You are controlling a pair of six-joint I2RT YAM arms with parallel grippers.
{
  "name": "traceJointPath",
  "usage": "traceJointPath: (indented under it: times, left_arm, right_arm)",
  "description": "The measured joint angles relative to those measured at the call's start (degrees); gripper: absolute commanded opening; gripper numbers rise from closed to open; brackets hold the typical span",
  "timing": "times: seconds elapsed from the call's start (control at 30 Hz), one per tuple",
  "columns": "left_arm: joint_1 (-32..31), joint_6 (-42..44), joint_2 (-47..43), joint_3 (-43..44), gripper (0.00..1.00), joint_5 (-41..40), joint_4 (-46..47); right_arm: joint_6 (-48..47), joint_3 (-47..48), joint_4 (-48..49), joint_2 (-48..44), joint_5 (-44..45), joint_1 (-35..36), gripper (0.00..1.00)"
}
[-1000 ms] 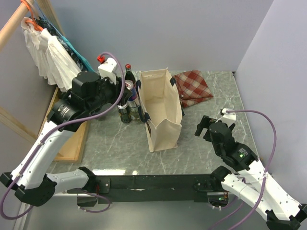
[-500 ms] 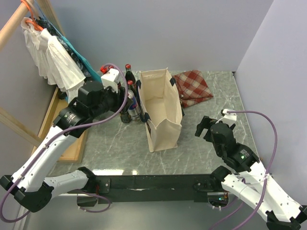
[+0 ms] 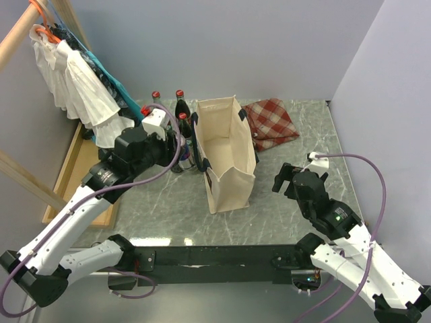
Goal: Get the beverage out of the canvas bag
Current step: Place the drink at the center of the board.
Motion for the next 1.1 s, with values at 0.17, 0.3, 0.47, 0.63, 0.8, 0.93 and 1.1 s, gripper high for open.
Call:
traceJointPath:
  times: [0.17,0.3,0.47,0.63,0.8,0.93,1.1]
  left_arm:
    - [0.0,-0.2,-0.2,-4.8,0.01,-2.9,2.8]
    - [-0.1,-0.2,-0.2,-7.6,0.01,-4.3,4.7]
    - [-1.3,0.0,-0.1,-9.8,0.01,-6.1,7.0]
    - [-3.2,0.0,0.0,-11.8,0.01,-7.6,10.4]
    - [-5.8,0.2,1.4,-13.1,0.01,-9.7,12.2]
    - [-7.6,0.5,3.1,-14.3,0.01,-12.1,13.7]
    - [-8.8,0.5,5.1,-16.3,0.01,-14.4,15.7]
  right_arm:
    - [0.0,0.0,0.0,0.0,-0.3,0.0,1.0]
    - [0.0,0.0,0.0,0.0,-0.5,0.0,1.0]
    - [-0.2,0.0,0.0,0.0,-0.5,0.0,1.0]
    - [-0.2,0.0,0.0,0.0,-0.5,0.0,1.0]
    - [-0.3,0.0,0.1,0.0,-0.8,0.0,1.0]
    - [-0.3,0.0,0.2,-0.1,-0.9,0.0,1.0]
    - [-0.4,0.0,0.5,-0.2,-0.9,0.0,1.0]
